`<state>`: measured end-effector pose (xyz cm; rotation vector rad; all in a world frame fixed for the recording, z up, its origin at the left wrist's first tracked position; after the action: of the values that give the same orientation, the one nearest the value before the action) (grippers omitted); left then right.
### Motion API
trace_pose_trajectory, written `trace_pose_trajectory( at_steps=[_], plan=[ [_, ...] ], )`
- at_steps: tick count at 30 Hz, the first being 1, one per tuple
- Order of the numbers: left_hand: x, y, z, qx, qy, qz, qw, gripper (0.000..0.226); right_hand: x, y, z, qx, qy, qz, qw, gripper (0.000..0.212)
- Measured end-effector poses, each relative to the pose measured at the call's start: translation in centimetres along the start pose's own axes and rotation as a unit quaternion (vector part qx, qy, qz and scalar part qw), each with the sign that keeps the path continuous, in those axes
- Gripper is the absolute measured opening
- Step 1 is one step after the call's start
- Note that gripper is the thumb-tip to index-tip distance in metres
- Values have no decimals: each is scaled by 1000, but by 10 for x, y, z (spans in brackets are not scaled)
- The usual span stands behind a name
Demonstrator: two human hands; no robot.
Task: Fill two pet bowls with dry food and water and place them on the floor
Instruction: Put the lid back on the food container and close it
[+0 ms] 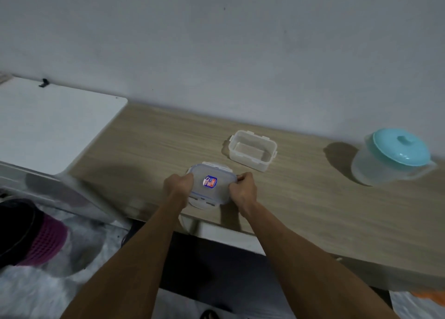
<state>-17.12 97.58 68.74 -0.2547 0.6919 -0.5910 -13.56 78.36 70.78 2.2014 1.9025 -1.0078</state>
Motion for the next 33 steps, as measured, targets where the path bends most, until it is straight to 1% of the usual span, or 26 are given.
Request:
trace_pose_trajectory(
  at_steps=[3,5,8,10,13,16,19,21,23,24,28,33],
  plan=[
    [2,26,-9,-3,-32,18,999,66,-1,-9,-16,-33,13,-10,999,20],
    [-3,28,1,7,-32,34,999,68,-5,-11,-30,-53,23,-13,998,19],
    [-23,-18,48,24,-41,48,998,68,-18,-6,-50,-82,49,-2,995,19],
    [-20,-29,70,39,-44,48,997,64,-29,3,-61,-83,53,10,995,18],
    [-6,-33,96,50,-56,29,997,66,-45,21,-70,-78,64,27,995,19],
    [23,-26,120,56,-72,-16,996,57,-63,44,-75,-73,77,67,992,19],
    [59,-12,138,75,-75,-63,992,65,-80,66,-74,-44,82,109,990,19],
    [95,15,137,87,-75,-93,989,70,-87,81,-70,-25,84,133,987,18],
    [113,22,137,91,-58,-113,988,75,-92,92,-67,-12,81,151,985,20],
    [118,23,136,93,-54,-121,987,74,-93,96,-65,-6,77,157,985,21],
    [103,-7,140,104,-18,-133,985,51,-89,105,-59,7,59,172,983,22],
    [98,-12,138,132,23,-118,984,47,-84,107,-57,10,47,184,982,26]
  ],
)
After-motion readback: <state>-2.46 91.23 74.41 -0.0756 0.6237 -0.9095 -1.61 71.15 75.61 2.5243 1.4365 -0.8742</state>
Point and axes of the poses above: each hand's wrist, its own y-axis towards the middle knuckle, its own x-axis out of the palm, z = x × y, the point moved 3 cm from there along y, towards the middle knuckle, and after that the axes turned 11 degrees about z, right-handed, at the moved point
